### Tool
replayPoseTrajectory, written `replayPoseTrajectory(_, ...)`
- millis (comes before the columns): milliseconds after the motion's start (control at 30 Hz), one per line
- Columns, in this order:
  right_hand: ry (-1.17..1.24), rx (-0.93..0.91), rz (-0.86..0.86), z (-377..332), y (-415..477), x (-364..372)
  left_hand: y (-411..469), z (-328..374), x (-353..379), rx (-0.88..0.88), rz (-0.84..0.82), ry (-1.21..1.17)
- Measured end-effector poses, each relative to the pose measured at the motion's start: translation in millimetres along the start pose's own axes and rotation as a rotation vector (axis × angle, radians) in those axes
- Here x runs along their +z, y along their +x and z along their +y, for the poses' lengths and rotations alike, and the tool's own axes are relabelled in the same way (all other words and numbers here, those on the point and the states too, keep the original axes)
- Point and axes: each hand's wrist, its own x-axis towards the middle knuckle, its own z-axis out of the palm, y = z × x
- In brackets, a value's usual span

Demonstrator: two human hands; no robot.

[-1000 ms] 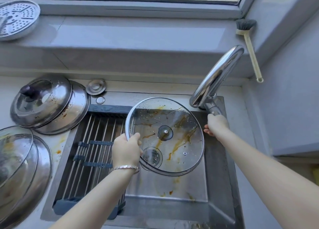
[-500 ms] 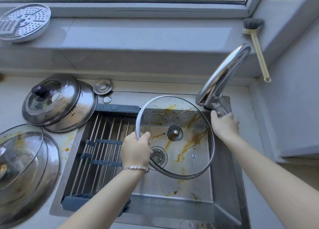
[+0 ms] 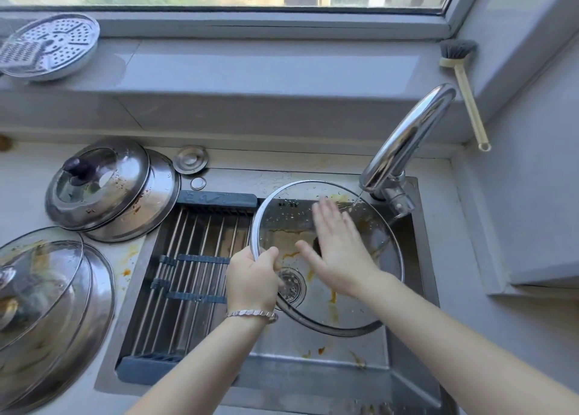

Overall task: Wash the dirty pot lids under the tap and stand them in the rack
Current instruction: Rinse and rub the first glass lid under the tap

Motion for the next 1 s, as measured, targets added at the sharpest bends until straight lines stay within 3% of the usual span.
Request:
replayPoseTrajectory(100, 0.041, -0.332, -0.142, -28.7, -22.3, 8.3, -1.8, -2.1, -0.9, -0.021, 0.022, -0.062)
replayPoseTrajectory(167, -0.031, -0.245, -0.11, -7.0, -16.2, 5.5, -6.0, -1.9, -1.9, -0.028, -0.009, -0.087)
replayPoseTrajectory(267, -0.101, 0.051, -0.021, 22.2, -16.3, -0.7, -9.0, -3.3, -1.8, 0.008, -0.041, -0.042)
replayPoseTrajectory(400, -0.003, -0.283, -0.087, -1.8, -34.0, 11.2, -7.5, -4.6, 1.3, 0.044, -0.043, -0.013)
replayPoseTrajectory(433, -0.017, -0.28, -0.065, 0.6, -31.1, 9.2, -8.0, -3.9, 1.7, 0.055, -0.046, -0.027)
replayPoseTrajectory(533, -0.06, -0.016, 0.07, 20.4, -18.4, -1.1, -9.7, -3.0, 1.3, 0.076, -0.045, -0.05)
replayPoseTrajectory(633, 0.0, -0.203, -0.037, 13.2, -24.5, -3.2, -5.9, -8.9, 2.1, 0.014, 0.0, -0.045)
replayPoseTrajectory(700, 0.207, -0.244, 0.106, 11.2, -32.8, -3.5, -0.7, -15.5, 1.0, -0.025, 0.037, -0.016)
replayPoseTrajectory(733, 0.334, -0.109, 0.252, 15.5, -33.0, -8.1, 1.8, -18.0, -0.1, -0.033, 0.052, -0.005)
replayPoseTrajectory(800, 0.536, 0.369, 0.472, 40.7, -22.5, -18.3, 6.1, -20.2, -2.7, -0.034, 0.08, 0.001)
replayPoseTrajectory(867, 0.761, 0.811, 0.465, 66.1, -12.3, -26.2, 8.3, -19.4, -5.7, -0.019, 0.099, 0.003)
replayPoseTrajectory(933, 0.972, 0.987, 0.334, 81.8, -1.6, -27.1, 8.7, -16.4, -7.7, 0.006, 0.096, 0.017)
replayPoseTrajectory(1000, 1.043, 1.002, 0.273, 90.6, 9.9, -23.6, 9.2, -12.9, -8.3, 0.023, 0.084, 0.03)
